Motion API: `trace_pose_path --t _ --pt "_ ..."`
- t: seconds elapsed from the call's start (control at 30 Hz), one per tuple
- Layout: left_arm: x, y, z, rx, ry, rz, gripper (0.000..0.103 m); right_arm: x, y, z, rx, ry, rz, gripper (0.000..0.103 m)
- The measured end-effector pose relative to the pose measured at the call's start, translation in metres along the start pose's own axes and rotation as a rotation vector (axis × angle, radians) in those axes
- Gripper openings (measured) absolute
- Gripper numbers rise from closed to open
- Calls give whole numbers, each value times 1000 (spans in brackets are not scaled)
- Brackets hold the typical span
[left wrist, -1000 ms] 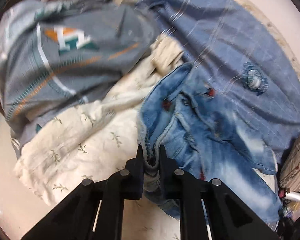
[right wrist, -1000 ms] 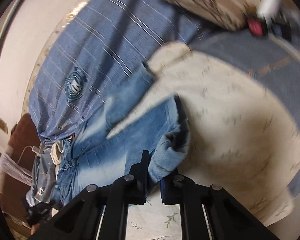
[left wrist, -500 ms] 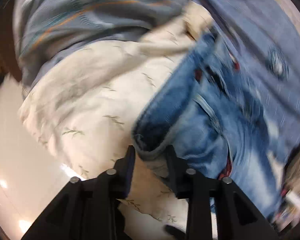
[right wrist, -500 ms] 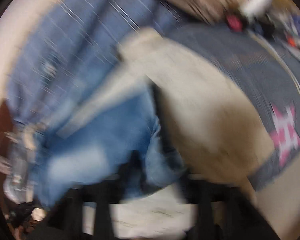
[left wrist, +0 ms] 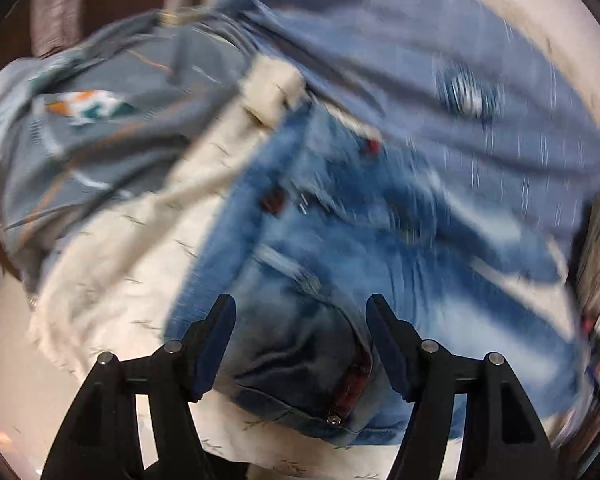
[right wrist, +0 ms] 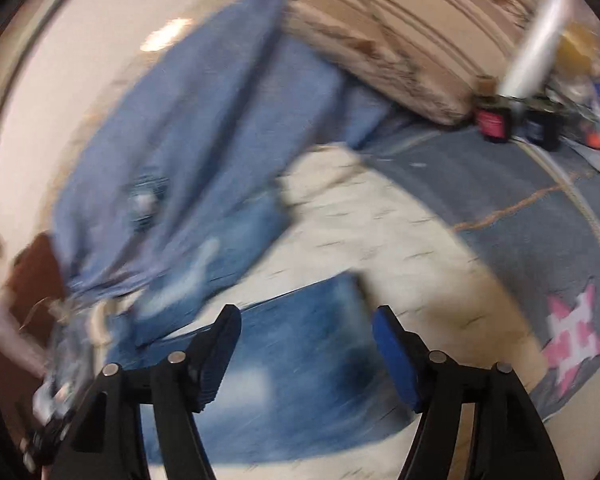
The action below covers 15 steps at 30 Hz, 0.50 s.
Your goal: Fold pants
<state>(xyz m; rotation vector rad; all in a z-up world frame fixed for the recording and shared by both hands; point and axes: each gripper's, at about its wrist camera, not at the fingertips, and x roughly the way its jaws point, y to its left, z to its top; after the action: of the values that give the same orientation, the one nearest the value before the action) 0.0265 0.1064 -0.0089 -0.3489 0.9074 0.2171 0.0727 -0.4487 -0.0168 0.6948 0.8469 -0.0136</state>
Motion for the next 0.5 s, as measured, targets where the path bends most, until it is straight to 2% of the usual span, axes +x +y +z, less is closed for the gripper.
trace_pose_path --t 0.1,0.2,0.23,0.27,0.3,0.33,0.37,0.43,0.47,0.5 --pt "31 -8 -13 76 73 48 68 36 -20 21 45 96 0 72" --pt "42 -5 -23 87 77 70 69 69 -17 27 1 217 28 68" --pt "43 -4 -22 79 81 64 70 76 -15 25 -22 252 28 50" --pt "42 -5 -22 78 75 61 71 79 -12 23 -47 263 24 22" --pt "42 -4 -23 76 75 57 71 74 -2 24 -111 226 -6 22" --pt "43 -3 -23 73 76 53 72 63 5 20 -164 174 -21 11" --pt "45 -3 -23 76 73 54 73 49 17 17 -240 99 -42 9" --pt "46 -5 -23 85 73 65 74 32 46 -3 -452 -32 -152 9" --pt "46 -5 -24 88 72 70 75 38 50 -7 -497 -39 -187 9" --pt "48 -6 -24 89 70 76 75 52 49 -13 -544 -5 -246 10"
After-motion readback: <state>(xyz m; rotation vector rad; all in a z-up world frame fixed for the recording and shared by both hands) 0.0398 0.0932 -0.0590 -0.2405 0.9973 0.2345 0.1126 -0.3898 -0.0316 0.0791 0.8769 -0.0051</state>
